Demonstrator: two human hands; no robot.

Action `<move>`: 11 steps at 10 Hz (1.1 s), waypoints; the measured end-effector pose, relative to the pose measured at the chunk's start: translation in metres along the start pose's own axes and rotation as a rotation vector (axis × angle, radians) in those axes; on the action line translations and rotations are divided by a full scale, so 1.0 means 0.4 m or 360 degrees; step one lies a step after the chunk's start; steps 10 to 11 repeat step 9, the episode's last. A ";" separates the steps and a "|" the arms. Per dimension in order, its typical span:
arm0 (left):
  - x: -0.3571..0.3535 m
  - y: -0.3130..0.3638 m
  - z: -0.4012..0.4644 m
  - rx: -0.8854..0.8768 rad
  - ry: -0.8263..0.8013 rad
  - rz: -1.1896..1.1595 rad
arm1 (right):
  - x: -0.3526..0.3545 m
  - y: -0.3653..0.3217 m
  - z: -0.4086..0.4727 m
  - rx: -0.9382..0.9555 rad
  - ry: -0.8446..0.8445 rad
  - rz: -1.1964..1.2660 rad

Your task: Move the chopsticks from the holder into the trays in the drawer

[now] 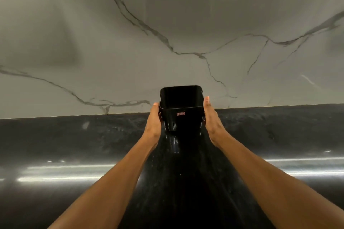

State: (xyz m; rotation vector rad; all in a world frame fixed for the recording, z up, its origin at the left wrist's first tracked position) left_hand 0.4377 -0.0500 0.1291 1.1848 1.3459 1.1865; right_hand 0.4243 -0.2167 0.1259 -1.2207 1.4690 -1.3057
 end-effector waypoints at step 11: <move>0.007 -0.032 0.024 0.0098 0.0134 0.0365 | 0.002 0.009 0.008 0.0019 0.0034 -0.0225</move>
Point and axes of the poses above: each hand's wrist, its own z-axis towards the middle knuckle, its own x-axis out of the back of the hand, y = z × x, the point moved 1 cm from there along z, towards the middle knuckle, and after that the axes turned 5 degrees about y, right-handed, at the moved point
